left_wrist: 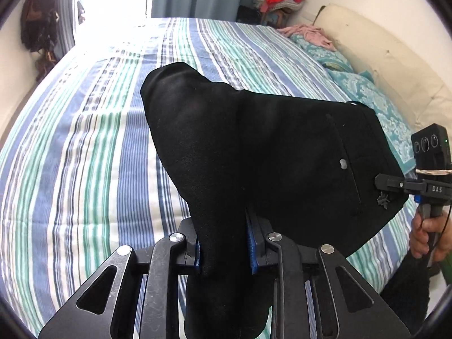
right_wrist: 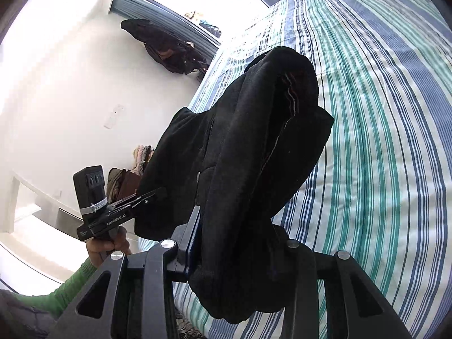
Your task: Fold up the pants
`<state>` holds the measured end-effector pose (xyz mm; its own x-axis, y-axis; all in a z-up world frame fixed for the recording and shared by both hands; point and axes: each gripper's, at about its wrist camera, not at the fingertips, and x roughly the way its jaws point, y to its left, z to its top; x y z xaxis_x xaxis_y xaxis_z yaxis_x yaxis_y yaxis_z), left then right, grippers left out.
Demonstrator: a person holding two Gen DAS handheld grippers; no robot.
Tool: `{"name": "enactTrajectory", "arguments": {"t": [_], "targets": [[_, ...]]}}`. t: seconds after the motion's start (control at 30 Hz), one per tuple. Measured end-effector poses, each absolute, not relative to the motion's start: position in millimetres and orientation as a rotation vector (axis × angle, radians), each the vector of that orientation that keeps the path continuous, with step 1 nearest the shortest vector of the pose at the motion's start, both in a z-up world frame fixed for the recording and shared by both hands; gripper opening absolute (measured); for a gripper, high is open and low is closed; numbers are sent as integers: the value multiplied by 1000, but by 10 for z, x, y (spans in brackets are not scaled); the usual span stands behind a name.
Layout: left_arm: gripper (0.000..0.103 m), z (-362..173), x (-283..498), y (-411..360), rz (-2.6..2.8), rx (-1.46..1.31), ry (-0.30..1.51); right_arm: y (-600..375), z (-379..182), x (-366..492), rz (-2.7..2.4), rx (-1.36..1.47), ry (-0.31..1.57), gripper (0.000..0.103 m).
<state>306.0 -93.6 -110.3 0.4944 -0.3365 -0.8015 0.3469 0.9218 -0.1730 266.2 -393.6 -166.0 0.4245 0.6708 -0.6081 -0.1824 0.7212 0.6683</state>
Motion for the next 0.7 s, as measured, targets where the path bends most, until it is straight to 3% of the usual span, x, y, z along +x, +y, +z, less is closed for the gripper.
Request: {"name": "enactTrajectory", "arguments": {"t": [0.03,0.07,0.1,0.13,0.27,0.33,0.4,0.43,0.57,0.7], "targets": [[31,-1190,3144,-920,-385,25,974,-3897,-1697,2790,556,543,1005,39],[43,-1322,3223,-920,-341,40,988,-3871,-1773,2902,528,529,1023,42],[48,-1457,3234,-884,-289,62,1004,-3863,-1875,2974,483,510,1050,45],[47,-1587,3208,-850,-242,91,1021,-3868,-1988,3007,420,484,1082,51],[49,-1746,2706,-564,-211,116,1011,-4130,-2286,2644,258,436,1170,52],[66,-1633,2330,-416,-196,127,968,-4268,-2172,2244,242,408,1129,58],[95,-1448,2008,-309,-166,125,908,-4371,-1986,1834,207,383,1086,88],[98,-1338,1887,-311,-154,120,872,-4407,-1876,1669,184,381,1068,103],[101,-844,1640,-343,-115,164,733,-4479,-1487,1249,124,383,1049,103],[101,-252,1810,-515,0,276,644,-4151,-967,1256,36,203,969,103]]}}
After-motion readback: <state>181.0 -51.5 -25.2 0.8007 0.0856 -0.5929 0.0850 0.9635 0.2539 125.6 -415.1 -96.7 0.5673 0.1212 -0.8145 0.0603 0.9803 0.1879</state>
